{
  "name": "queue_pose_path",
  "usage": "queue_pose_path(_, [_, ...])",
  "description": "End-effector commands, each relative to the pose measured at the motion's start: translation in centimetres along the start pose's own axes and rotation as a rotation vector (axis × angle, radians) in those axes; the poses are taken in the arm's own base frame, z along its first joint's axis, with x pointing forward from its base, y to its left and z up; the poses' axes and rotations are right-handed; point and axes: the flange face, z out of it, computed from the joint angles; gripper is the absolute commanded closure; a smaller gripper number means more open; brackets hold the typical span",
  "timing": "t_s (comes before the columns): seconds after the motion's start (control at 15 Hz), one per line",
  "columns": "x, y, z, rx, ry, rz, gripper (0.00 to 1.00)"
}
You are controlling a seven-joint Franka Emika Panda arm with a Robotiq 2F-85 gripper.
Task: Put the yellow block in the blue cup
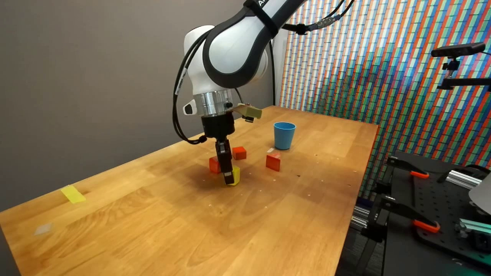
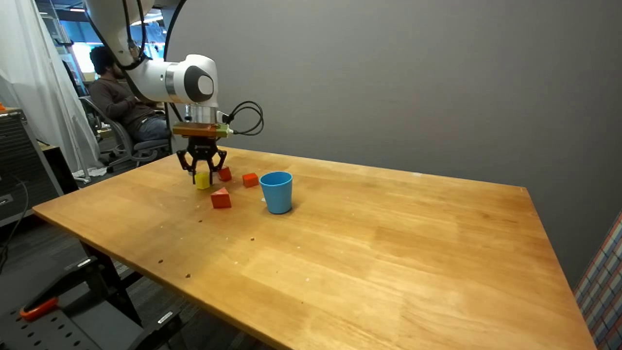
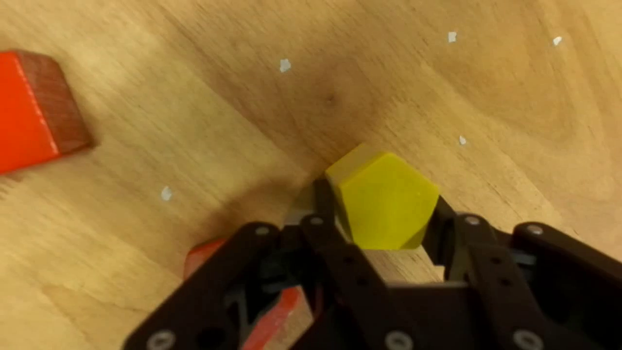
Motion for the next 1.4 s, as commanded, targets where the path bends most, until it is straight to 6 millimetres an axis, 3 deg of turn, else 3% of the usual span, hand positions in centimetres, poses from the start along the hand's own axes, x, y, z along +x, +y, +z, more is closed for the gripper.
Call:
queue_pose_path(0.0, [-0.9,0.3,-0.2,-0.029,-0.003,0.066,0.81])
queue_pose_path(0.2, [-3.2,2.1,-3.1,-0.081,0.067,0.181,0.81])
queue_pose_path(0.6, [-12.4,8.8,-10.9,-0.156,0.218,0.465,0.81])
queue_pose_path(0.8, [-17.5,12.5,-13.3,-0.167,0.264,0.620,0.81])
queue_pose_path(1.0, [-21.4,15.3,-13.5,-0.133,0.269,0.728,0.81])
queue_pose_path(1.33, [-24.7,17.9,-10.9,-0.038,0.246,0.849,0.81])
